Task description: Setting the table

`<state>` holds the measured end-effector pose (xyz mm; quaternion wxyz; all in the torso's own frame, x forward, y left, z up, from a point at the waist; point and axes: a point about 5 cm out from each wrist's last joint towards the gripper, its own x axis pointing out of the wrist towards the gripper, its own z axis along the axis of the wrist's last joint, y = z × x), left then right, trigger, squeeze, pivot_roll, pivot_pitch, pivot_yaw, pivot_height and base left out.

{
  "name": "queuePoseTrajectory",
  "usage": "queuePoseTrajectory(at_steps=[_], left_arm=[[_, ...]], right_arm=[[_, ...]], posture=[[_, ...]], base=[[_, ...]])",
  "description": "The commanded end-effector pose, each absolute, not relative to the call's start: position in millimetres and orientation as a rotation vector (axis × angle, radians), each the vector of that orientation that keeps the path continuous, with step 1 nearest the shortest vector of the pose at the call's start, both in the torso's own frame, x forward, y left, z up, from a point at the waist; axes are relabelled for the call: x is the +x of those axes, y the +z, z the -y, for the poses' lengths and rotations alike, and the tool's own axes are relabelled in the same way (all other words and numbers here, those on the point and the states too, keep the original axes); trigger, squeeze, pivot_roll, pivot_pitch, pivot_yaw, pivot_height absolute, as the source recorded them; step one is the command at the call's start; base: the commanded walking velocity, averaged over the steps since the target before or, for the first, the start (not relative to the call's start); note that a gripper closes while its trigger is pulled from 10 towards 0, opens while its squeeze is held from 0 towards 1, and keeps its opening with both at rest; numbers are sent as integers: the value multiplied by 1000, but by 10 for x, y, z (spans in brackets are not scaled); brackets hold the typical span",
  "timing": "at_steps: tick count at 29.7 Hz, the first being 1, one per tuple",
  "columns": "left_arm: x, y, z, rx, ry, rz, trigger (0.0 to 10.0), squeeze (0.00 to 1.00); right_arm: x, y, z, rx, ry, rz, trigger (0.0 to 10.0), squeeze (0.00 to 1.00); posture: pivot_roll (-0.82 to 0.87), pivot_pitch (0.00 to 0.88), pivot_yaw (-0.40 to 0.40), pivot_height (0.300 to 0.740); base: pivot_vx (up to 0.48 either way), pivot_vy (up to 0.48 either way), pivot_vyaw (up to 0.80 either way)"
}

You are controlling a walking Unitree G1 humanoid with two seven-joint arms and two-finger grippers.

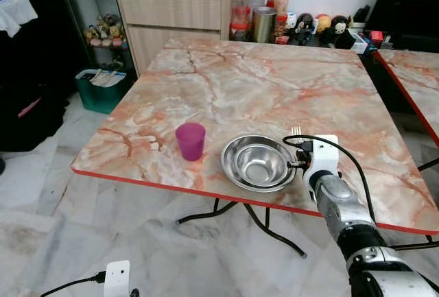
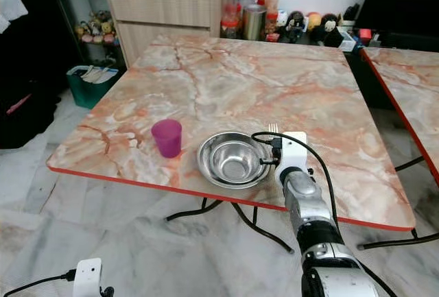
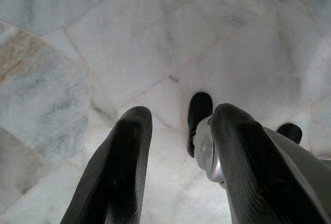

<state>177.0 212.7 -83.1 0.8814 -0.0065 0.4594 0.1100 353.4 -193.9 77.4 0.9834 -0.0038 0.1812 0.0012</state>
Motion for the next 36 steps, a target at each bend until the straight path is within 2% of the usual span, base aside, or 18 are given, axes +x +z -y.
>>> queuePoseTrajectory(at_steps=[1, 17, 36], left_arm=[[1761, -835, -2131, -9, 232, -962, 10000, 0], [1738, -851, -2095, -33, 223, -963, 10000, 0], [1704, -866, -2103, -38, 215, -978, 10000, 0]], right_arm=[[3581, 833, 1943, -10, 2, -350, 10000, 0], [3671, 1001, 2127, -28, -55, -313, 10000, 0], [3549, 760, 2211, -53, -66, -444, 10000, 0]], posture=[[84, 0, -34, 728], [82, 0, -35, 728], [90, 0, -33, 728]], base=[[0, 0, 0], [0, 0, 0], [0, 0, 0]])
